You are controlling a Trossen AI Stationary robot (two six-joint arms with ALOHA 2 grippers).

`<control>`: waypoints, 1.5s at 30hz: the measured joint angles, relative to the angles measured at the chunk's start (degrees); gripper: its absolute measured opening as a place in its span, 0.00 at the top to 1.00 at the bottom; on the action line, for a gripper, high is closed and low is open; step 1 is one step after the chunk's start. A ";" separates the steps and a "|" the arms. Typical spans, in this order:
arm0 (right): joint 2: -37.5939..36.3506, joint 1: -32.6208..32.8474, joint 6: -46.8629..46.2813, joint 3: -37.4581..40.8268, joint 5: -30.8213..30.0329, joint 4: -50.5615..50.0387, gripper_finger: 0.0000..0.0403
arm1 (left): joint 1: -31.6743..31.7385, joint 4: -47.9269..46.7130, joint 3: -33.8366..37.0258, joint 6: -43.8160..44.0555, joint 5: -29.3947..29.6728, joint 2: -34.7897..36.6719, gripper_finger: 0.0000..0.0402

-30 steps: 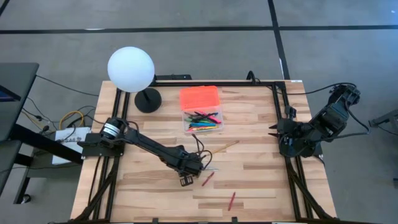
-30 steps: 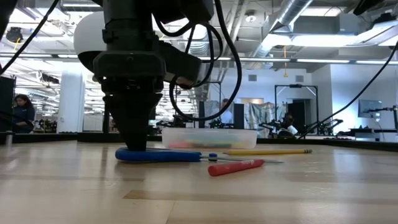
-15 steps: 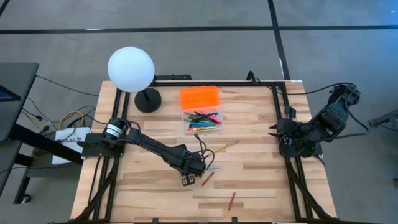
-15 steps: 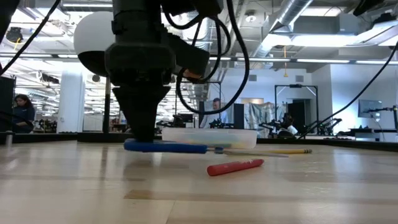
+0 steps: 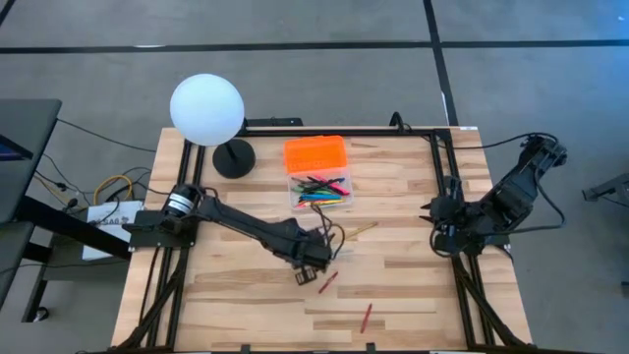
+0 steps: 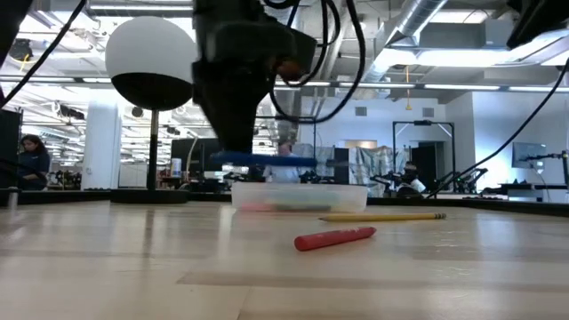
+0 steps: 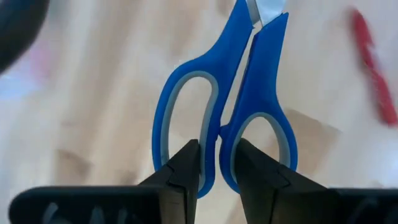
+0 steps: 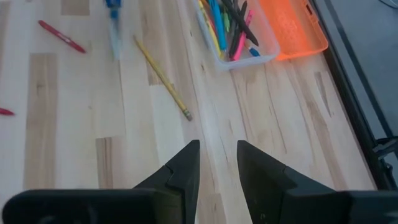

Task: Pick & place school supplies into a supply box
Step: Put the blue scissor into the supply box

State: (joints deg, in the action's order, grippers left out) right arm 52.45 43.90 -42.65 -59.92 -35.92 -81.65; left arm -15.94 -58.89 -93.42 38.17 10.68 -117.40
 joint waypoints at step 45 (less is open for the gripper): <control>-0.02 -0.04 -2.12 0.09 -0.15 3.12 0.76 | 24.98 -5.14 -4.79 -3.89 3.83 -1.81 0.78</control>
State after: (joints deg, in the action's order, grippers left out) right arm 52.42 43.86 -44.77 -59.83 -36.07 -78.52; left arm 9.05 -64.03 -98.21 34.28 14.51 -119.22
